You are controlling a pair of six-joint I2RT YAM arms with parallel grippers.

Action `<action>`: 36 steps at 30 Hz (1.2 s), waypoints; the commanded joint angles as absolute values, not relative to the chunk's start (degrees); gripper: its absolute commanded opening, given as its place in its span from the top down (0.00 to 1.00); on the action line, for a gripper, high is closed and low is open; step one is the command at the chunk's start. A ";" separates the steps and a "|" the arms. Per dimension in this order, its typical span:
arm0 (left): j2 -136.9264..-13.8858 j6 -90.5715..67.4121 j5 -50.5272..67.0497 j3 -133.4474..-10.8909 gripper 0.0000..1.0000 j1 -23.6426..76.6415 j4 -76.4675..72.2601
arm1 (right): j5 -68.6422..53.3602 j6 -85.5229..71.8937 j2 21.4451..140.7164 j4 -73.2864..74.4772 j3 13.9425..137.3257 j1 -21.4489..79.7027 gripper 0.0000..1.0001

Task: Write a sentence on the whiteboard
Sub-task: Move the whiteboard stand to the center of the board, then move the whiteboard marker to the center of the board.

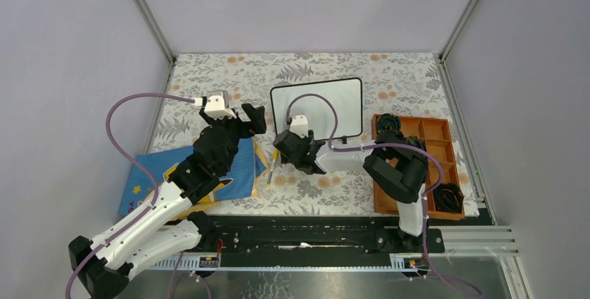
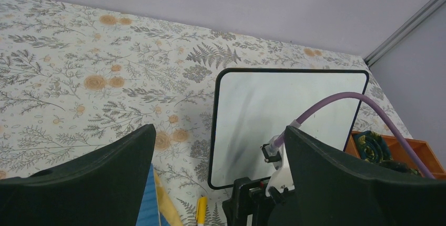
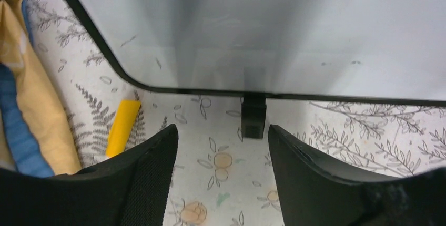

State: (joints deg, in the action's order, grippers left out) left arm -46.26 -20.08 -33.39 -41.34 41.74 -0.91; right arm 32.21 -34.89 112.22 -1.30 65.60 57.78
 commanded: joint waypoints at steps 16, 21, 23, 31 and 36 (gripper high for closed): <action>-37.00 -19.75 -42.64 -37.67 0.01 42.15 -8.05 | 18.04 -43.66 107.18 14.26 78.21 61.96 0.38; -37.31 -19.86 -42.46 -38.46 0.01 42.15 -7.20 | 16.22 -43.35 111.63 17.29 83.41 61.98 0.43; -37.35 -19.86 -42.72 -38.69 0.01 42.12 -6.84 | 16.53 -43.10 113.00 18.28 84.66 62.13 0.44; -36.95 -20.04 -43.07 -38.77 0.01 42.14 -6.66 | 17.65 -42.20 117.38 21.28 88.29 62.11 0.47; -37.21 -20.04 -42.98 -38.89 0.01 42.10 -6.52 | 17.30 -41.92 119.01 21.23 89.10 62.04 0.49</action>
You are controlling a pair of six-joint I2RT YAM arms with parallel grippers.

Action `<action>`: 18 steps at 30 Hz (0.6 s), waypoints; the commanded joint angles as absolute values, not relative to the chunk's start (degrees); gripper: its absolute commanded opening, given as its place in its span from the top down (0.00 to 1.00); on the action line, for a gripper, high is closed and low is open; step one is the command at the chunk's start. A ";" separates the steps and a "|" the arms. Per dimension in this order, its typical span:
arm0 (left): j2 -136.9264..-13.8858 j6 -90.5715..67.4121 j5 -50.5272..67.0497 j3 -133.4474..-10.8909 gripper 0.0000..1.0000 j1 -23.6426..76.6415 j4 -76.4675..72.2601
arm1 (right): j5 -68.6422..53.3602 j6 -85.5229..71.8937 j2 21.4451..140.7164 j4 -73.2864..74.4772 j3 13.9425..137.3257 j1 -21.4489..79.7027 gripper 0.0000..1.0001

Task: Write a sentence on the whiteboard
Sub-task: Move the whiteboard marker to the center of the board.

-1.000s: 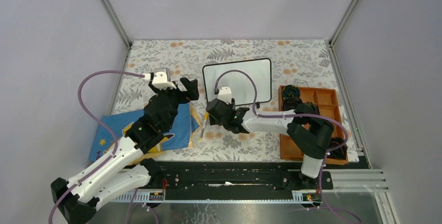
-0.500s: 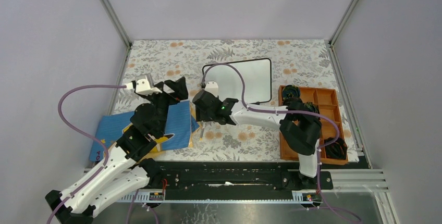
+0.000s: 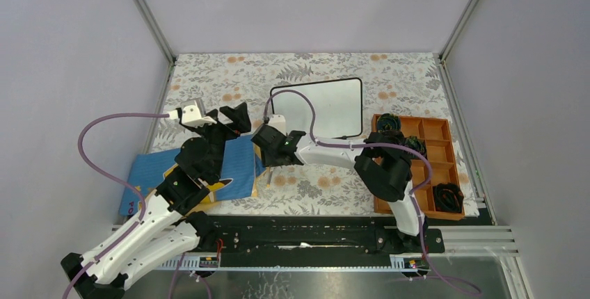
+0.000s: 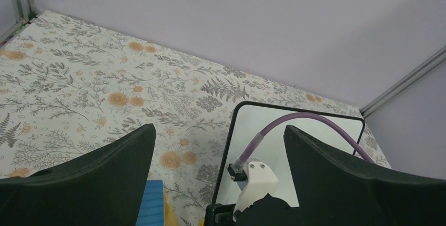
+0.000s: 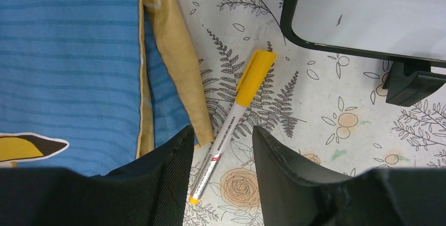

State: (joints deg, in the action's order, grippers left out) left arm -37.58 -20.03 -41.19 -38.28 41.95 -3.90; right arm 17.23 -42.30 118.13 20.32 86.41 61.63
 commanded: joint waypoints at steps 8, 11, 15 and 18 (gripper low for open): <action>-37.80 -20.17 -42.98 -39.13 0.01 42.11 -6.11 | 17.77 -40.21 121.56 22.50 89.62 62.06 0.54; -37.92 -20.21 -42.98 -39.21 0.01 42.18 -6.04 | 18.48 -39.48 121.81 23.07 89.09 62.05 0.57; -38.18 -20.21 -42.78 -39.28 0.01 42.17 -5.97 | 19.11 -38.58 121.28 23.21 87.34 62.06 0.61; -38.36 -20.30 -42.72 -39.38 0.01 42.17 -5.80 | 19.48 -37.62 119.83 23.10 85.08 62.06 0.66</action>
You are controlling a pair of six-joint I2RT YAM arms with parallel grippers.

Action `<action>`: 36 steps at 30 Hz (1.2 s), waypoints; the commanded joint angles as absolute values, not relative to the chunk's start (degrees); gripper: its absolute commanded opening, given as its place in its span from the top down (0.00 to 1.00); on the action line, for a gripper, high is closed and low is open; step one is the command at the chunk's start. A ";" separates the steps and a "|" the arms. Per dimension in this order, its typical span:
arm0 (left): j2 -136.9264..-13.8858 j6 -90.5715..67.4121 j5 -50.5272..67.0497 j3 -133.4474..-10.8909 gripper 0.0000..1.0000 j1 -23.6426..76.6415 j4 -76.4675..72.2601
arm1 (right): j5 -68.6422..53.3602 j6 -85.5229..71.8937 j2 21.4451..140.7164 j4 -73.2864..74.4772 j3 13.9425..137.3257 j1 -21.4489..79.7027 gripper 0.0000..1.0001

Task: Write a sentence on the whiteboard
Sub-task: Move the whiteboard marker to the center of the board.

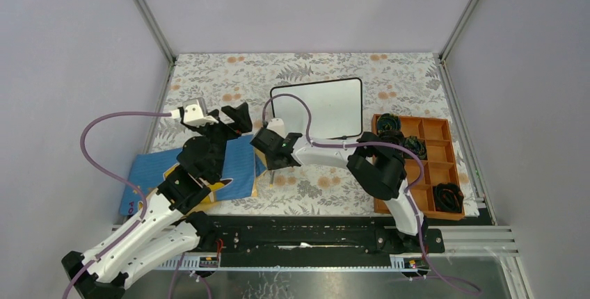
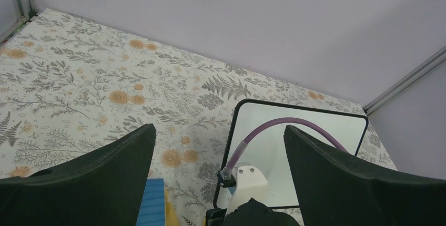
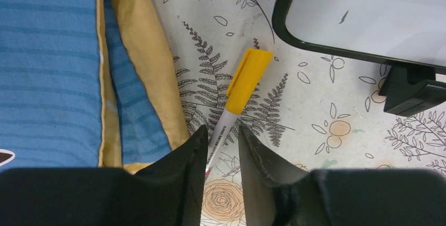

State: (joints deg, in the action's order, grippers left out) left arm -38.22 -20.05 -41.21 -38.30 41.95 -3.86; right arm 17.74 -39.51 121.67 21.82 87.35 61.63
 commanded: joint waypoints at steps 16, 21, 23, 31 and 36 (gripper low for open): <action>-39.46 -20.05 -42.54 -39.59 0.01 42.14 -5.74 | 17.66 -27.58 99.53 19.83 63.47 62.14 0.70; -40.17 -19.80 -43.01 -39.48 0.01 42.10 -5.74 | 18.18 -27.49 94.25 18.75 62.09 62.09 0.49; -40.45 -19.78 -43.07 -39.52 0.01 42.18 -5.73 | 17.60 -27.55 92.33 17.96 61.15 62.13 0.43; -41.08 -19.60 -42.39 -39.60 0.01 42.14 -5.85 | 21.55 -31.16 79.34 1.28 46.07 62.01 0.29; -41.84 -19.68 -41.99 -39.72 0.01 42.14 -5.81 | 16.91 -30.17 81.97 6.18 48.73 61.88 0.28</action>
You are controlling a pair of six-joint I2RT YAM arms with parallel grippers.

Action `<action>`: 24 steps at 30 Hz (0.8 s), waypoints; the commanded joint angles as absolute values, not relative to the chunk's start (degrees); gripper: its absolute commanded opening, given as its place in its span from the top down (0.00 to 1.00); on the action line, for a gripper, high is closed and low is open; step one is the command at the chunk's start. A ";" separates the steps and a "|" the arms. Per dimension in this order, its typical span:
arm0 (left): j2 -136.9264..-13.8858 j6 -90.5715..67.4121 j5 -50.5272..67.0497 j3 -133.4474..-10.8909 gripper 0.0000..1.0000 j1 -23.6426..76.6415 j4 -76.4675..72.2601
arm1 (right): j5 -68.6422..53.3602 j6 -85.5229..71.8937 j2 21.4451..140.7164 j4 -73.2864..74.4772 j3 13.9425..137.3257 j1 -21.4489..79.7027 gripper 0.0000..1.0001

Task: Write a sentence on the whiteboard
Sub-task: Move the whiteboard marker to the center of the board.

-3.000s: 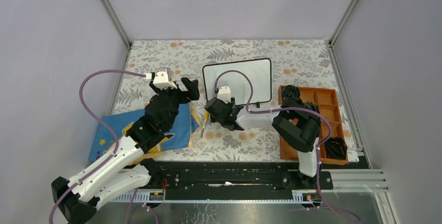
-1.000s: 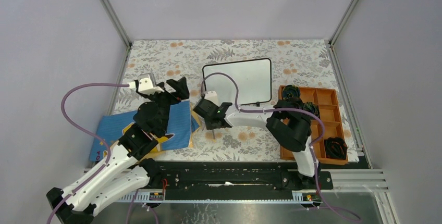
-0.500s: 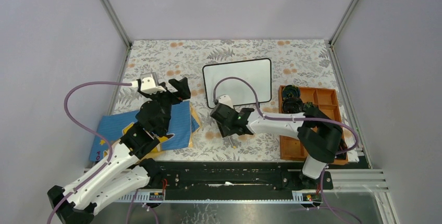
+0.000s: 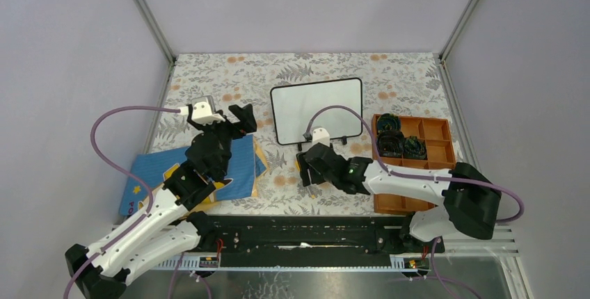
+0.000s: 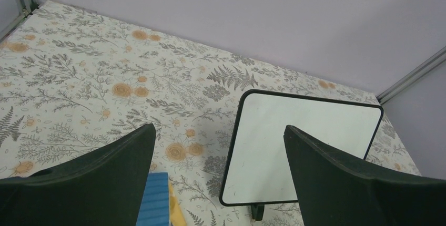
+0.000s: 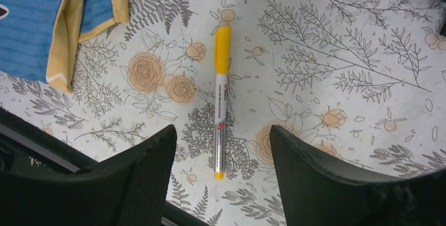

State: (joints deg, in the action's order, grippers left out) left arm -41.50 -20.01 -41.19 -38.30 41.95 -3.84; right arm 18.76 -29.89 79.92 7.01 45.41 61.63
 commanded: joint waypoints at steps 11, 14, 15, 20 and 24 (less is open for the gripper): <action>-42.33 -19.99 -41.32 -39.78 0.01 42.17 -5.70 | 15.91 -30.55 93.57 11.51 55.55 61.64 0.39; -42.47 -20.04 -41.29 -39.93 0.01 42.18 -5.50 | 15.30 -30.50 95.75 12.00 56.68 60.98 0.39; -42.38 -20.04 -41.34 -39.87 0.01 42.15 -5.48 | 14.96 -30.60 96.28 12.10 56.90 60.68 0.40; -42.33 -19.97 -41.40 -39.95 0.01 42.16 -5.45 | 14.20 -30.74 97.25 11.67 57.22 60.20 0.42; -42.29 -19.95 -41.39 -40.01 0.01 42.13 -5.32 | 14.13 -30.79 98.26 12.40 57.98 60.07 0.43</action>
State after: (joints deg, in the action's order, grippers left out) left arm -42.48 -20.01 -40.91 -38.33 41.95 -3.81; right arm 15.25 -30.30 97.19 11.60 55.16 60.51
